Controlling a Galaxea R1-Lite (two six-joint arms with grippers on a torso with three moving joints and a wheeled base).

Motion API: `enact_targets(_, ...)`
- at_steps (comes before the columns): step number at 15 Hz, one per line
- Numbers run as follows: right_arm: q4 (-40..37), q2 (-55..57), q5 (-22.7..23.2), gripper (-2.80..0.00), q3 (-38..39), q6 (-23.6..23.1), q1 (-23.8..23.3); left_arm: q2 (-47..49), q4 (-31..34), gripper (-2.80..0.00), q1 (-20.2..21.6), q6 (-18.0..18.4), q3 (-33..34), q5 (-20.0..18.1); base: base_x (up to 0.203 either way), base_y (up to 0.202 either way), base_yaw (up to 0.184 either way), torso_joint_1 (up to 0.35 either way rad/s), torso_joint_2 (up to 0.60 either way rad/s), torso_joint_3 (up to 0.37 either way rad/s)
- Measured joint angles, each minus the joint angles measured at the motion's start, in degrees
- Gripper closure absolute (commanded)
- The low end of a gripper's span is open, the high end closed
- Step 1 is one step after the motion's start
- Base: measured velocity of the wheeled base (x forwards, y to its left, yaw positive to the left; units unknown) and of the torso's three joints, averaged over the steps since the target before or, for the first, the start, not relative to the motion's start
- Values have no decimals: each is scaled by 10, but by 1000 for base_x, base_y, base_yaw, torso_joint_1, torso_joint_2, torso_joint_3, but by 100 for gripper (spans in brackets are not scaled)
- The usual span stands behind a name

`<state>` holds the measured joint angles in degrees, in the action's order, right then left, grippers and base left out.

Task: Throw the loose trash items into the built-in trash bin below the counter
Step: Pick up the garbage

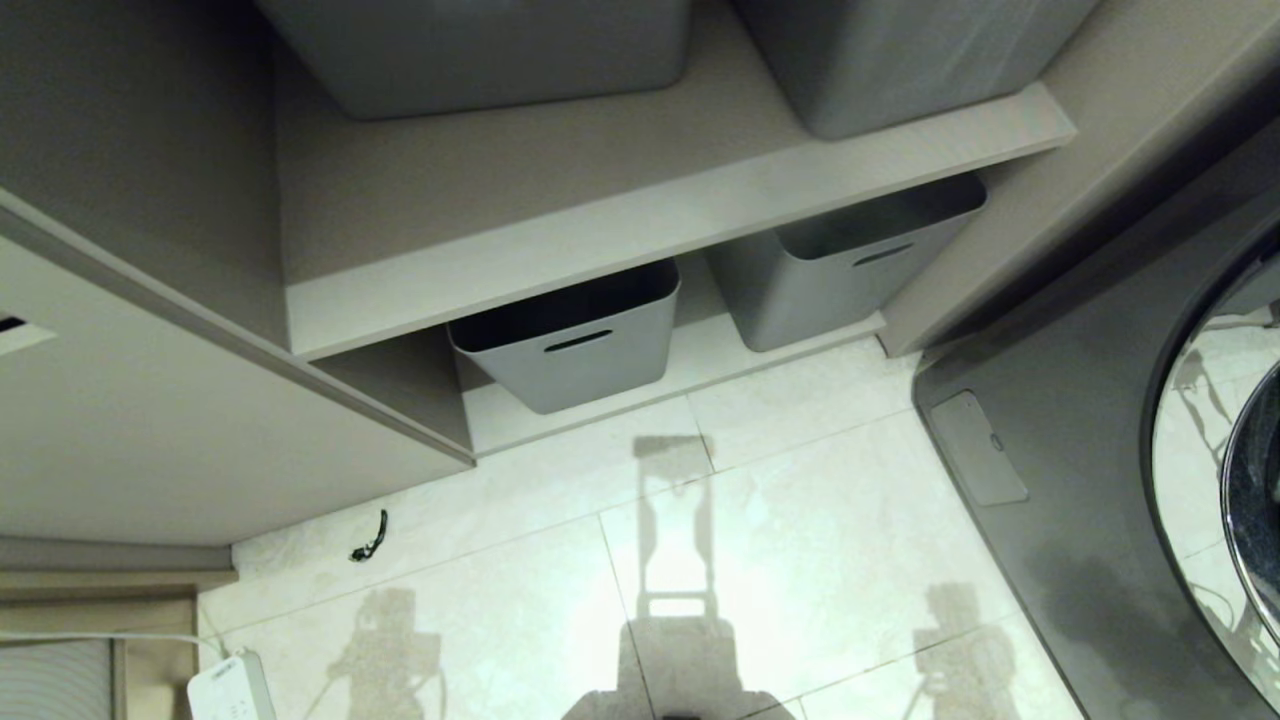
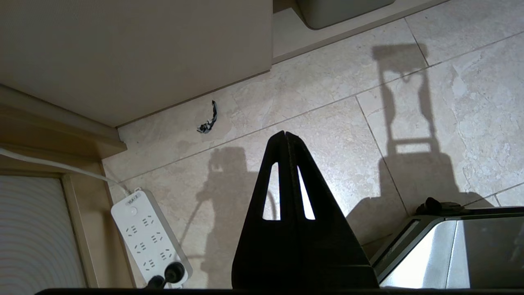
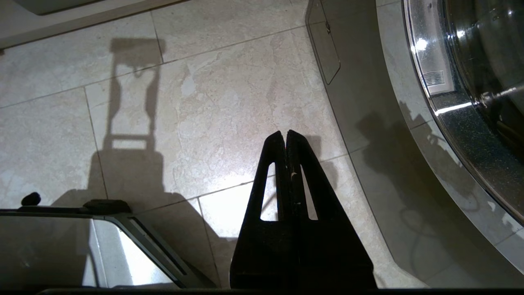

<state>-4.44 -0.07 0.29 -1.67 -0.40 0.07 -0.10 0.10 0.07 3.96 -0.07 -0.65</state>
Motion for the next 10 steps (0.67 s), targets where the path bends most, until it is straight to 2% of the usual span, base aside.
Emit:
enact_targets(3, 0, 0, 0, 0, 0, 0, 0, 4, 8, 0, -1, 17, -5, -8, 0, 0, 0, 0, 0, 0)
enact_targets(6, 0, 0, 0, 0, 0, 0, 0, 53, 18, 0, -1, 7, -69, 2, 0, 0, 0, 0, 0, 0)
enact_targets(7, 0, 0, 0, 0, 0, 0, 0, 94, 16, 0, 1, -12, -106, 16, 0, 0, 0, 0, 0, 0)
enact_targets(10, 0, 0, 0, 0, 0, 0, 0, 303, 15, 0, 11, -106, -212, 66, 0, 0, 0, 0, 0, 0)
